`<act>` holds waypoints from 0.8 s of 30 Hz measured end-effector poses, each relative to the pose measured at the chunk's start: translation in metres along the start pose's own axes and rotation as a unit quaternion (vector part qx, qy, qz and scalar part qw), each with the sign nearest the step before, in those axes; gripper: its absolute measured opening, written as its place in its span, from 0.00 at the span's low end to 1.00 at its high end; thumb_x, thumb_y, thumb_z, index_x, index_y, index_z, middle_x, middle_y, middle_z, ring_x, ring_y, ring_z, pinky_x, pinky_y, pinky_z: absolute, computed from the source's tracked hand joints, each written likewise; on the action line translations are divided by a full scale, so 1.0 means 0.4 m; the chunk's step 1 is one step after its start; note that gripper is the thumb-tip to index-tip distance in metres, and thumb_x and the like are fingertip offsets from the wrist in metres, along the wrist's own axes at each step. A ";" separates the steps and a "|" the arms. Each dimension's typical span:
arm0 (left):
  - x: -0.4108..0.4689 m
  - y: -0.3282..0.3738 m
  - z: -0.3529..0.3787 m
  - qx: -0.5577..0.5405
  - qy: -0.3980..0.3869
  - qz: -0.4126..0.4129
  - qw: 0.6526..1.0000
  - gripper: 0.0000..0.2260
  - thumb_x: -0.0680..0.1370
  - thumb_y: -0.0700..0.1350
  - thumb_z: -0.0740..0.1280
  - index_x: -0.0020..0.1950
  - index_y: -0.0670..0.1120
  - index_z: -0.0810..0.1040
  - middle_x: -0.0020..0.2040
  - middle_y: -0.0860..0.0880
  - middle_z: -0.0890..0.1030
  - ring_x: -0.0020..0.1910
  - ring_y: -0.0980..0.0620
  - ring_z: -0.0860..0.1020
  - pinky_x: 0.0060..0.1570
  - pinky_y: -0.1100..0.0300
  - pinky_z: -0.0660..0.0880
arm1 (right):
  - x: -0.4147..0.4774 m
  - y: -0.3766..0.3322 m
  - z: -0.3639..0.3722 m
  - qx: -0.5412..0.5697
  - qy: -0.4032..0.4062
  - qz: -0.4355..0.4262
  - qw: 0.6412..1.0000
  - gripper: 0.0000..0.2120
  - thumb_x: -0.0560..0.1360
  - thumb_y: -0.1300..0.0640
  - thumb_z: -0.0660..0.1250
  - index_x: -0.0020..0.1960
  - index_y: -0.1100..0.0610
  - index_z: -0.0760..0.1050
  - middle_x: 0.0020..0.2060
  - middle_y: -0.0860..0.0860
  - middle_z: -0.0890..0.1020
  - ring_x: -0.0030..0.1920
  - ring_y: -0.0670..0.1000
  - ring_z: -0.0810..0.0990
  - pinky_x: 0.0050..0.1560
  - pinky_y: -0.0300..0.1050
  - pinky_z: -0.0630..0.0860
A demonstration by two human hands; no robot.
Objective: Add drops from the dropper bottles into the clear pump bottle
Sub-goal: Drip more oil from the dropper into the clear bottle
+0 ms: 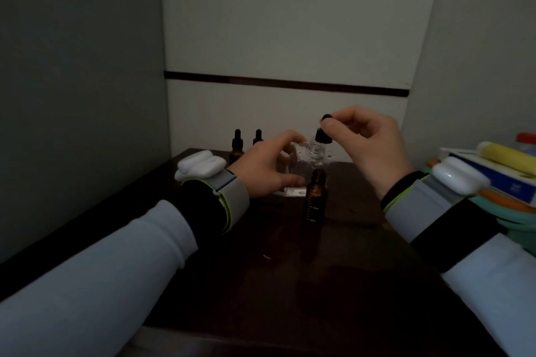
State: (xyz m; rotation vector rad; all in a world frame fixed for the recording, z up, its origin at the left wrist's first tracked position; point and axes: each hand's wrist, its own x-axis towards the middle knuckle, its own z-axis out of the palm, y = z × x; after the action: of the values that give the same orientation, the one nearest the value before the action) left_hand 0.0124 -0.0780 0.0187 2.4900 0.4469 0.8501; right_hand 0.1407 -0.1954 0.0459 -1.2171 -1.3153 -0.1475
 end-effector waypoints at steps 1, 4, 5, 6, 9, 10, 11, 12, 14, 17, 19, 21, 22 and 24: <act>0.000 0.000 0.000 0.001 0.000 0.000 1.000 0.25 0.71 0.44 0.74 0.63 0.53 0.68 0.56 0.49 0.76 0.53 0.50 0.78 0.54 0.47 0.77 | -0.001 -0.001 0.002 -0.006 -0.005 -0.001 1.000 0.07 0.72 0.58 0.71 0.37 0.50 0.77 0.32 0.46 0.76 0.33 0.39 0.71 0.37 0.29 0.68; 0.000 0.000 0.000 -0.002 0.000 0.002 1.000 0.25 0.70 0.44 0.75 0.63 0.53 0.68 0.56 0.49 0.76 0.53 0.50 0.78 0.54 0.47 0.77 | -0.002 -0.004 0.001 -0.015 -0.001 -0.017 1.000 0.10 0.72 0.61 0.70 0.34 0.51 0.75 0.30 0.46 0.75 0.32 0.38 0.70 0.37 0.27 0.67; 0.000 0.000 0.000 -0.002 -0.001 0.003 1.000 0.25 0.70 0.44 0.74 0.63 0.53 0.68 0.56 0.49 0.76 0.53 0.50 0.78 0.54 0.47 0.77 | -0.001 -0.006 -0.001 -0.011 0.002 -0.020 1.000 0.10 0.72 0.62 0.70 0.34 0.51 0.75 0.30 0.47 0.75 0.32 0.39 0.70 0.37 0.28 0.68; -0.001 -0.001 -0.001 -0.001 -0.001 0.002 1.000 0.25 0.71 0.44 0.74 0.63 0.52 0.68 0.56 0.49 0.76 0.54 0.50 0.78 0.54 0.48 0.76 | 0.001 -0.006 -0.001 -0.003 0.004 -0.022 1.000 0.10 0.72 0.62 0.70 0.35 0.51 0.75 0.31 0.47 0.76 0.34 0.39 0.71 0.38 0.29 0.68; -0.002 -0.001 -0.002 0.000 -0.001 0.003 1.000 0.25 0.71 0.44 0.74 0.63 0.53 0.68 0.57 0.49 0.75 0.54 0.51 0.77 0.54 0.49 0.77 | 0.005 -0.005 -0.004 0.038 0.031 -0.022 0.999 0.08 0.72 0.57 0.71 0.36 0.47 0.76 0.32 0.46 0.77 0.36 0.43 0.72 0.37 0.31 0.69; -0.002 -0.001 -0.001 -0.001 -0.001 0.004 1.000 0.25 0.70 0.44 0.75 0.63 0.53 0.68 0.56 0.50 0.75 0.54 0.51 0.77 0.54 0.49 0.77 | 0.006 -0.007 -0.006 0.053 0.050 -0.022 0.997 0.06 0.70 0.53 0.71 0.36 0.46 0.76 0.31 0.43 0.77 0.34 0.43 0.72 0.35 0.32 0.68; -0.001 -0.001 -0.001 -0.002 -0.001 0.003 1.000 0.25 0.70 0.44 0.75 0.63 0.53 0.68 0.56 0.50 0.75 0.54 0.51 0.77 0.54 0.48 0.77 | 0.007 -0.009 -0.010 0.064 0.071 -0.027 0.995 0.04 0.69 0.50 0.70 0.36 0.45 0.76 0.30 0.41 0.77 0.33 0.41 0.72 0.34 0.32 0.68; -0.002 0.000 -0.001 -0.003 -0.001 0.002 1.000 0.25 0.70 0.44 0.75 0.63 0.53 0.68 0.56 0.50 0.75 0.54 0.51 0.77 0.54 0.48 0.77 | 0.009 -0.011 -0.015 0.071 0.092 -0.036 0.993 0.03 0.68 0.48 0.69 0.36 0.44 0.76 0.29 0.40 0.77 0.32 0.41 0.72 0.34 0.33 0.68; -0.002 0.000 -0.001 -0.005 -0.001 0.005 1.000 0.25 0.70 0.43 0.75 0.63 0.53 0.68 0.56 0.49 0.75 0.53 0.50 0.78 0.54 0.48 0.77 | 0.010 -0.016 -0.022 0.076 0.122 -0.055 0.988 0.02 0.69 0.48 0.69 0.38 0.44 0.76 0.30 0.40 0.77 0.33 0.41 0.72 0.34 0.34 0.69; -0.002 0.000 -0.001 -0.001 -0.002 0.008 1.000 0.25 0.71 0.43 0.74 0.63 0.53 0.68 0.57 0.49 0.75 0.53 0.49 0.78 0.54 0.48 0.77 | 0.008 -0.015 -0.023 0.045 0.131 -0.075 0.988 0.06 0.73 0.55 0.69 0.41 0.45 0.75 0.34 0.43 0.76 0.36 0.41 0.72 0.37 0.32 0.69; -0.002 -0.001 -0.001 0.001 -0.002 0.005 1.000 0.25 0.71 0.44 0.74 0.64 0.52 0.68 0.58 0.48 0.75 0.54 0.49 0.77 0.54 0.48 0.76 | 0.006 -0.010 -0.018 0.016 0.115 -0.081 0.990 0.08 0.74 0.57 0.69 0.41 0.44 0.74 0.35 0.42 0.76 0.36 0.39 0.71 0.37 0.30 0.67; -0.002 -0.001 -0.001 0.002 0.001 0.006 1.000 0.26 0.71 0.44 0.75 0.64 0.52 0.68 0.58 0.48 0.75 0.54 0.48 0.78 0.54 0.47 0.76 | 0.004 -0.007 -0.013 0.001 0.098 -0.086 0.991 0.07 0.74 0.56 0.69 0.42 0.44 0.75 0.35 0.42 0.76 0.35 0.38 0.71 0.36 0.29 0.67; -0.002 0.000 -0.001 0.003 0.002 0.006 1.000 0.26 0.71 0.44 0.75 0.65 0.52 0.68 0.58 0.48 0.75 0.53 0.48 0.78 0.54 0.48 0.76 | 0.003 -0.006 -0.012 0.002 0.099 -0.088 0.991 0.07 0.74 0.56 0.69 0.42 0.44 0.74 0.35 0.42 0.76 0.35 0.38 0.71 0.35 0.29 0.67; -0.002 0.000 0.000 0.003 0.002 0.006 1.000 0.26 0.71 0.43 0.75 0.65 0.52 0.68 0.58 0.48 0.75 0.53 0.48 0.78 0.54 0.48 0.77 | 0.003 -0.010 -0.014 0.013 0.116 -0.094 0.989 0.08 0.74 0.57 0.68 0.42 0.44 0.74 0.35 0.43 0.76 0.36 0.38 0.71 0.36 0.28 0.67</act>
State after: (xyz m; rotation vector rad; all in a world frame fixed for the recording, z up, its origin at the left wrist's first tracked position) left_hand 0.0119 -0.0781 0.0183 2.4998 0.4356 0.8591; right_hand 0.1419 -0.2008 0.0504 -1.0193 -1.2218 -0.3955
